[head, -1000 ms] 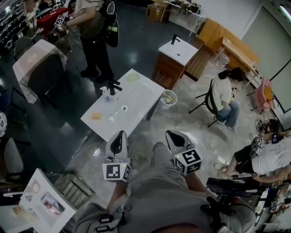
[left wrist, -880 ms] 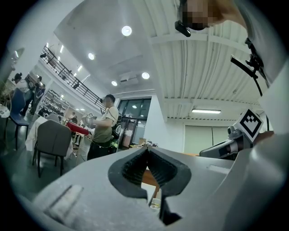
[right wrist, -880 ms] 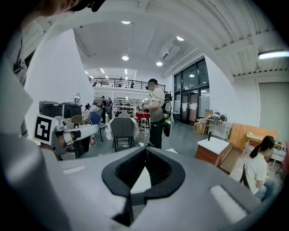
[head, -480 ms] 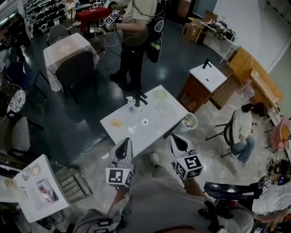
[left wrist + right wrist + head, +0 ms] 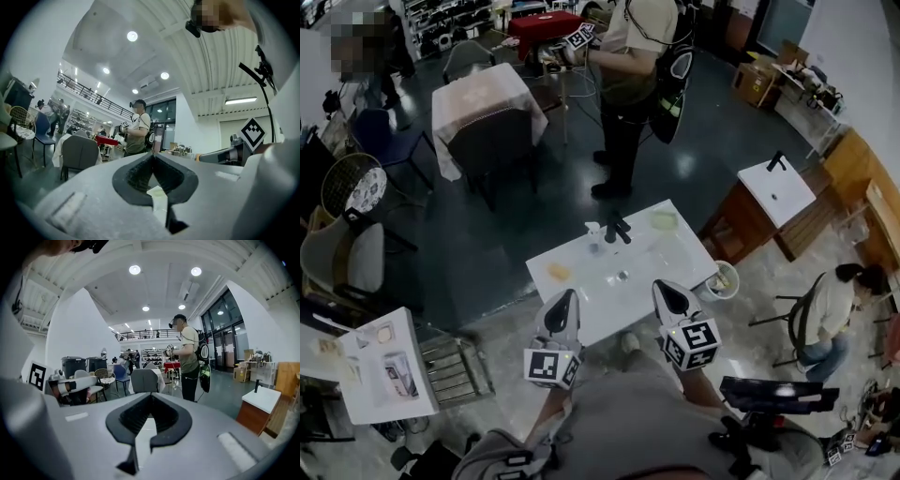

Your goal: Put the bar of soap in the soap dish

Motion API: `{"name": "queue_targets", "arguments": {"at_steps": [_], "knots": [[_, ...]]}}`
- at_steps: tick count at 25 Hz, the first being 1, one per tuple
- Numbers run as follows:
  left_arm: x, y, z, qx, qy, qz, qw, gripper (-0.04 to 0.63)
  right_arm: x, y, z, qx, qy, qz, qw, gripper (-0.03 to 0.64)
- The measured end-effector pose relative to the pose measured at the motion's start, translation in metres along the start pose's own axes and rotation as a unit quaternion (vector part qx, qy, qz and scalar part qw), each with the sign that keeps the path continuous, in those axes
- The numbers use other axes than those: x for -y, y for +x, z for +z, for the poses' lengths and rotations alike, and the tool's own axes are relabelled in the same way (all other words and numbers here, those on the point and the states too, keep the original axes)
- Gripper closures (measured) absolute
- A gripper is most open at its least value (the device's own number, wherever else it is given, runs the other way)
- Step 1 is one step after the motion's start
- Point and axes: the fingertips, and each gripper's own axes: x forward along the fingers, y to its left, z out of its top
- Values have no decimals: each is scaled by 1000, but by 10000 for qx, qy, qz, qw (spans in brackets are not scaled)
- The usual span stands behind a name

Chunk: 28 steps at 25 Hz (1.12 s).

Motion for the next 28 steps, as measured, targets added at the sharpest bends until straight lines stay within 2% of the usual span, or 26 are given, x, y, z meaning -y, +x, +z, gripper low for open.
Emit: {"name": "queue_targets", "arguments": {"at_steps": [8, 13, 21, 28], "knots": [[-3, 69, -9, -310, 259, 813, 9959, 595, 68, 53, 7, -156, 109, 517, 9985, 615], [-3, 101, 5, -130, 452, 1357, 9896, 595, 99, 88, 21, -117, -23, 1023, 9947, 615], [9, 149, 22, 111, 739, 1979, 9774, 595, 129, 134, 52, 126, -295, 1837, 9825, 615], [22, 169, 28, 255, 768, 2133, 9736, 595, 129, 155, 68, 278, -318, 2322, 9718, 615]]}}
